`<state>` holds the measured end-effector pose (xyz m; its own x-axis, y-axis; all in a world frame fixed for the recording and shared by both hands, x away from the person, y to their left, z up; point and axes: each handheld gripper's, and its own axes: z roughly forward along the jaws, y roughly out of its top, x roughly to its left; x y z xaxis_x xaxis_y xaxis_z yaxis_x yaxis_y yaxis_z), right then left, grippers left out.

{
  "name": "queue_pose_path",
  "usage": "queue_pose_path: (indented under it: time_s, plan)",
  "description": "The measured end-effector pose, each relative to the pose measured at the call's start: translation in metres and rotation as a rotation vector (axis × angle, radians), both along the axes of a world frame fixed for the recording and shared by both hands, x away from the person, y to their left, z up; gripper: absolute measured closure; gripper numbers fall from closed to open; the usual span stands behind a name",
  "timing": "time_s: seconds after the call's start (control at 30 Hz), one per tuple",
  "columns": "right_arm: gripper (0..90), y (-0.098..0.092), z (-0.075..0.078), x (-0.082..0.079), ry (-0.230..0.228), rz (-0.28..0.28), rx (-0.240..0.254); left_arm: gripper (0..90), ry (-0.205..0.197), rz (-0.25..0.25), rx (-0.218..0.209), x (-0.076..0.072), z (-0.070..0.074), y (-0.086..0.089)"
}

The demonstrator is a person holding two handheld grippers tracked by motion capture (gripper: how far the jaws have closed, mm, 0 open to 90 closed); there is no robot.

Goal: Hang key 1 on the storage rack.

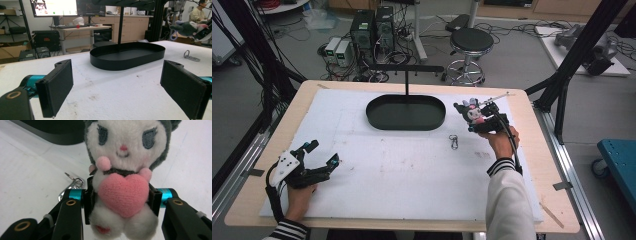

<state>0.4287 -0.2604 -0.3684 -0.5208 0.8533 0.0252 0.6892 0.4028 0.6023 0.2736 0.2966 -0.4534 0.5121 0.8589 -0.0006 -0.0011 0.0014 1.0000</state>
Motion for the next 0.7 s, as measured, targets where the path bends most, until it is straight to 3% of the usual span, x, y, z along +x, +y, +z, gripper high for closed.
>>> queue_pose_path:
  time_s: [0.43,0.7]
  plan:
    - [54.8,0.001,0.014,-0.005,-0.061,0.037,0.101,11.6,0.0,0.0,0.001,0.0,0.0,0.0]
    - [54.7,0.019,0.036,-0.003,-0.08,0.08,0.102,11.6,0.0,0.0,-0.001,0.0,0.0,0.0]
